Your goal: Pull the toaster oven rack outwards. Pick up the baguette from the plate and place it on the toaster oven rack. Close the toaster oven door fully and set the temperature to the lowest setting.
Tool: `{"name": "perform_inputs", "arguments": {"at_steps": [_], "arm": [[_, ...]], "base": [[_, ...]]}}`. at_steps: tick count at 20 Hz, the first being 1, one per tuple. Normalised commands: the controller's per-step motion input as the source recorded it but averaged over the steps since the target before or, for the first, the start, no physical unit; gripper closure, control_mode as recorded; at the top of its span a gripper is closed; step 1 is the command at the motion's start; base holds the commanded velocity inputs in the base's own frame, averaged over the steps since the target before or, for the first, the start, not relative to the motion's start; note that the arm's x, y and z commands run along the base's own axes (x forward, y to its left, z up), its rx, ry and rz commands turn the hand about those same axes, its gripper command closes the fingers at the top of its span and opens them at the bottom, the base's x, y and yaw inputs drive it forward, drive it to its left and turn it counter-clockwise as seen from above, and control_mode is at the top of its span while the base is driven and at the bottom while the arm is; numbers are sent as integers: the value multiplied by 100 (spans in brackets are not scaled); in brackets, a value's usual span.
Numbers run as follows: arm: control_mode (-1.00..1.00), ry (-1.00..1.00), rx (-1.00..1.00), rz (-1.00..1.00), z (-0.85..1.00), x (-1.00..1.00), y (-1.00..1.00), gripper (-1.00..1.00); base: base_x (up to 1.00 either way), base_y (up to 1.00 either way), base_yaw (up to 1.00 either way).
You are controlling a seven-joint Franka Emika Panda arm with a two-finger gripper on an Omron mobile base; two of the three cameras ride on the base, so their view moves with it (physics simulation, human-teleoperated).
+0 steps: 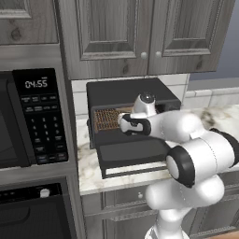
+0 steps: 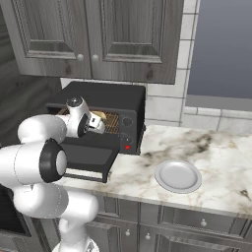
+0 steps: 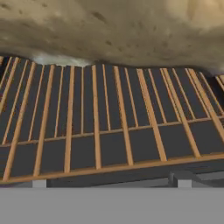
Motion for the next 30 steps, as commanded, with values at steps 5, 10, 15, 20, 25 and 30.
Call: {"name": "perform_inputs", "arguments": {"at_steps": [5, 10, 15, 20, 25, 30], "arm": [[-100, -17, -4, -3, 35, 44, 1, -100], [-100, -14, -3, -1, 17, 16, 3, -100], [-100, -9, 0, 0, 28, -51, -3, -100], [-100, -14, 0, 0, 58, -100, -25, -100], [-100, 10, 0, 0, 40, -88, -62, -100], [-100, 33, 1, 0, 16, -62, -80, -100]], "base": [[0, 0, 0], [0, 0, 0], [0, 0, 0], [0, 0, 0], [0, 0, 0], [0, 0, 0]]}}
